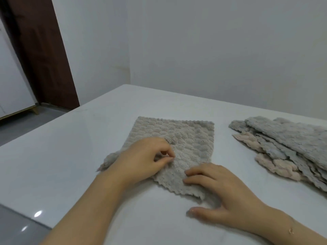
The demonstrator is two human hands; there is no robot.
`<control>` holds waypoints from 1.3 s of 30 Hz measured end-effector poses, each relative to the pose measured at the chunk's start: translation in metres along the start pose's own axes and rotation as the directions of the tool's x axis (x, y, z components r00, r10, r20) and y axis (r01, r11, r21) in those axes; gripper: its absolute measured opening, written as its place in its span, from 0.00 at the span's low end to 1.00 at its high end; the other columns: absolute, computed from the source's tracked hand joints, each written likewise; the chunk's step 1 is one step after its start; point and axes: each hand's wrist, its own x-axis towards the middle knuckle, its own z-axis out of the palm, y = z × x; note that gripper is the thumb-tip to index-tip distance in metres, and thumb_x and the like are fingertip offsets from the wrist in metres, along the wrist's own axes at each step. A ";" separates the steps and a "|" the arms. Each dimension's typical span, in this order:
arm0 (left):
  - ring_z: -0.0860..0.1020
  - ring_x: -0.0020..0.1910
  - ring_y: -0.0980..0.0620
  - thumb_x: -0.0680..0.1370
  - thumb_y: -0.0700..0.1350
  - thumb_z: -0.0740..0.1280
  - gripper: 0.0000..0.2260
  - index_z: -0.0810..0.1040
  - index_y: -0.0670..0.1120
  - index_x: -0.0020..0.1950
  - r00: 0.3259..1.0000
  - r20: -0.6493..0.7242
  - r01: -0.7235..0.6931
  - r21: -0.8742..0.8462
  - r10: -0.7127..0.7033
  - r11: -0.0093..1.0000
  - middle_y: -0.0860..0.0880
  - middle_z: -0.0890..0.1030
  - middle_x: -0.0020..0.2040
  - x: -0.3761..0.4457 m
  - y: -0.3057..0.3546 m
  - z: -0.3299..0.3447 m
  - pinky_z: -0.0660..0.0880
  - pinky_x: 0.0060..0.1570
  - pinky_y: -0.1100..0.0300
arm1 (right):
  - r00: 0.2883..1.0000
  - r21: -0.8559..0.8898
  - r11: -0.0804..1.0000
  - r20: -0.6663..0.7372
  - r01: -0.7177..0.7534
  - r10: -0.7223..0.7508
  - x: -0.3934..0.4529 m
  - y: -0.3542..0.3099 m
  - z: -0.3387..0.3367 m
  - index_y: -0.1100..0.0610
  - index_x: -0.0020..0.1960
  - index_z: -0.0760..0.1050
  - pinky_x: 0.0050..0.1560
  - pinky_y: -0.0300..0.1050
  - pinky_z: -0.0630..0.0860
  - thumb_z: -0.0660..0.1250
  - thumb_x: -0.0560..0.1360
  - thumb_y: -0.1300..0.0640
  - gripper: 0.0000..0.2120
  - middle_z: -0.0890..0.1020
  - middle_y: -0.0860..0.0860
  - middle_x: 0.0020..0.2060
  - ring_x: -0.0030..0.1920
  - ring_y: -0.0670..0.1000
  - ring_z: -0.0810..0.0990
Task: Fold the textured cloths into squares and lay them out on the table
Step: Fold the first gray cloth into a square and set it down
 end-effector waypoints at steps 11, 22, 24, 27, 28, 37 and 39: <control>0.71 0.58 0.65 0.72 0.68 0.60 0.23 0.79 0.55 0.58 0.992 -0.070 0.110 0.115 -0.103 0.987 0.65 0.75 0.57 -0.062 0.017 0.017 0.69 0.60 0.62 | 0.963 0.027 0.997 -0.260 -0.068 0.072 -0.014 0.007 0.008 0.53 0.51 0.78 0.39 0.32 0.68 0.61 0.72 0.55 0.10 0.80 0.45 0.40 0.41 0.43 0.75; 0.75 0.42 0.58 0.76 0.57 0.60 0.14 0.79 0.50 0.45 0.976 -0.200 0.133 0.225 -0.088 0.965 0.58 0.79 0.42 -0.080 0.026 0.006 0.68 0.45 0.62 | 0.918 0.278 0.955 -0.342 -0.107 0.202 -0.046 0.018 -0.005 0.48 0.56 0.78 0.51 0.27 0.70 0.63 0.72 0.64 0.17 0.81 0.36 0.48 0.48 0.35 0.77; 0.76 0.39 0.56 0.76 0.57 0.61 0.14 0.79 0.49 0.43 0.974 -0.203 0.144 0.191 -0.105 0.971 0.56 0.79 0.40 -0.084 0.023 0.001 0.71 0.44 0.57 | 0.896 0.348 0.931 -0.370 -0.114 0.248 -0.053 0.019 -0.010 0.49 0.53 0.81 0.48 0.27 0.71 0.67 0.73 0.67 0.16 0.82 0.36 0.48 0.47 0.37 0.79; 0.75 0.36 0.54 0.74 0.60 0.62 0.15 0.78 0.50 0.42 0.956 -0.211 0.219 0.055 -0.204 0.974 0.54 0.78 0.36 -0.089 0.024 -0.003 0.71 0.40 0.56 | 0.855 0.531 0.832 -0.348 -0.157 0.384 -0.058 0.019 -0.018 0.53 0.46 0.83 0.48 0.32 0.74 0.71 0.72 0.67 0.10 0.85 0.43 0.41 0.44 0.42 0.82; 0.75 0.37 0.53 0.73 0.60 0.63 0.14 0.78 0.51 0.41 0.943 -0.237 0.247 0.022 -0.235 0.969 0.53 0.78 0.35 -0.090 0.025 -0.003 0.71 0.40 0.57 | 0.845 0.586 0.794 -0.334 -0.160 0.417 -0.058 0.020 -0.019 0.53 0.44 0.83 0.47 0.34 0.74 0.71 0.71 0.66 0.09 0.85 0.45 0.39 0.42 0.45 0.82; 0.77 0.37 0.57 0.75 0.45 0.69 0.05 0.81 0.46 0.41 0.831 -0.286 0.315 -0.464 -0.476 0.828 0.49 0.81 0.38 -0.082 0.040 -0.007 0.70 0.39 0.68 | 0.752 0.469 0.883 -0.584 0.007 0.305 -0.055 0.007 -0.029 0.42 0.50 0.78 0.51 0.30 0.72 0.63 0.75 0.64 0.17 0.81 0.36 0.46 0.49 0.39 0.79; 0.78 0.38 0.57 0.75 0.47 0.69 0.06 0.82 0.47 0.41 0.838 -0.162 0.362 -0.551 -0.521 0.752 0.49 0.82 0.39 -0.081 0.036 -0.010 0.71 0.38 0.70 | 0.890 0.540 0.839 -0.348 -0.065 0.293 -0.058 0.005 -0.031 0.45 0.48 0.81 0.50 0.32 0.73 0.68 0.75 0.58 0.08 0.84 0.42 0.43 0.46 0.46 0.81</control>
